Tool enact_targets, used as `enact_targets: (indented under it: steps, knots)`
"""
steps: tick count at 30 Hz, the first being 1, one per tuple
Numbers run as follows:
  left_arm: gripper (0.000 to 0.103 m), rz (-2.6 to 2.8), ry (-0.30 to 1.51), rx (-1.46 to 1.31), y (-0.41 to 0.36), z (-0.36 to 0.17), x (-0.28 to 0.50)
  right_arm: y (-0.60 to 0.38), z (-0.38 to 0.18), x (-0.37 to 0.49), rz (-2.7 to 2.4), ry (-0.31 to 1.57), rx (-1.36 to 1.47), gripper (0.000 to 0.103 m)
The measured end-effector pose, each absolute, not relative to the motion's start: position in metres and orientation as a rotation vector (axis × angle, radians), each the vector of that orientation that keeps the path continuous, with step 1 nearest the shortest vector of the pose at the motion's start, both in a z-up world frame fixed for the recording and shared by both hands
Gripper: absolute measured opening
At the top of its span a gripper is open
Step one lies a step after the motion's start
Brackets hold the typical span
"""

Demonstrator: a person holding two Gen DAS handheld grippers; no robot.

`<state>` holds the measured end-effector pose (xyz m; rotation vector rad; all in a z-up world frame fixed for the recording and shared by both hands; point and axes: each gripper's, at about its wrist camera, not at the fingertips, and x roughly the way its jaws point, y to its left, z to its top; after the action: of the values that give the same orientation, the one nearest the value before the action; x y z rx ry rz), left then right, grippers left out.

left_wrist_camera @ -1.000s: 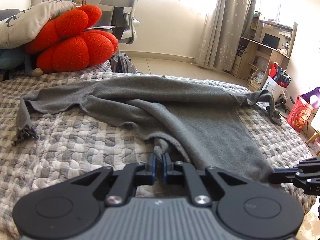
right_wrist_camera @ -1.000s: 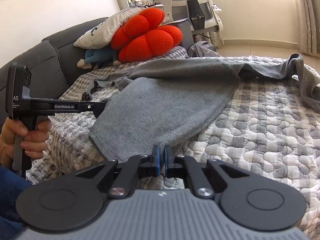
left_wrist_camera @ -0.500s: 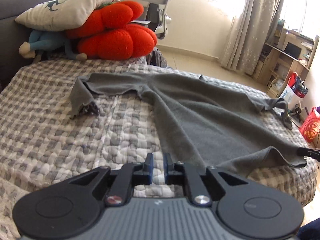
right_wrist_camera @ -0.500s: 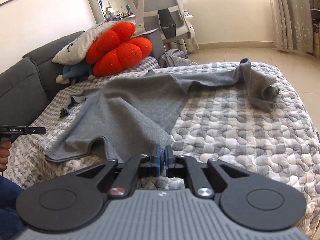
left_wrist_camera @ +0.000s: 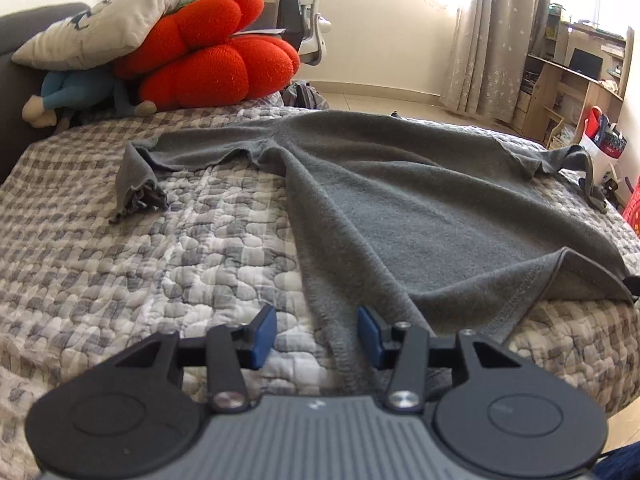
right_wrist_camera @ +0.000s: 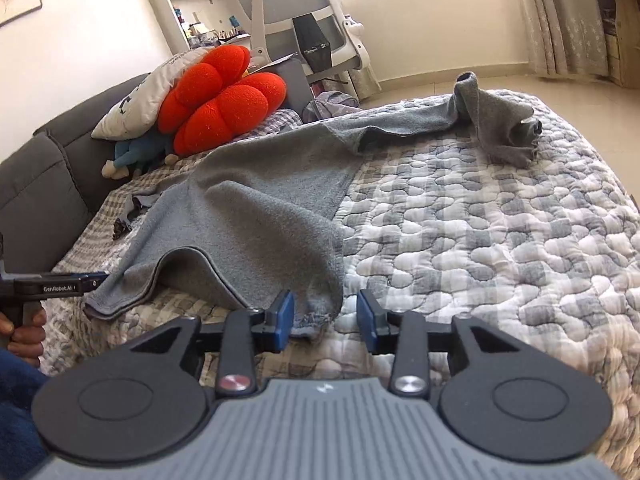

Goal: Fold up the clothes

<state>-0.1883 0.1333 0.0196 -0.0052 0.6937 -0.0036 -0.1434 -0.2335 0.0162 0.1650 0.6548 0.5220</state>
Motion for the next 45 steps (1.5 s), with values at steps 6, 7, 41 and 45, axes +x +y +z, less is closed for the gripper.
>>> enact_targets:
  steps: [6, 7, 41, 45]
  knots:
    - [0.008, 0.006, 0.695, -0.022, 0.135, 0.025, -0.188, -0.221, 0.023, -0.146, 0.539, 0.626, 0.086, 0.006]
    - [0.007, 0.015, 0.695, -0.024, 0.136, 0.025, -0.189, -0.222, 0.024, -0.146, 0.539, 0.621, 0.095, 0.006]
    - [0.008, 0.056, 0.603, -0.039, 0.196, 0.104, -0.123, -0.248, 0.061, -0.055, 0.505, 0.611, 0.166, 0.016]
    - [0.011, 0.009, 0.575, -0.018, 0.173, 0.125, -0.059, -0.224, 0.089, -0.002, 0.553, 0.572, 0.106, 0.017]
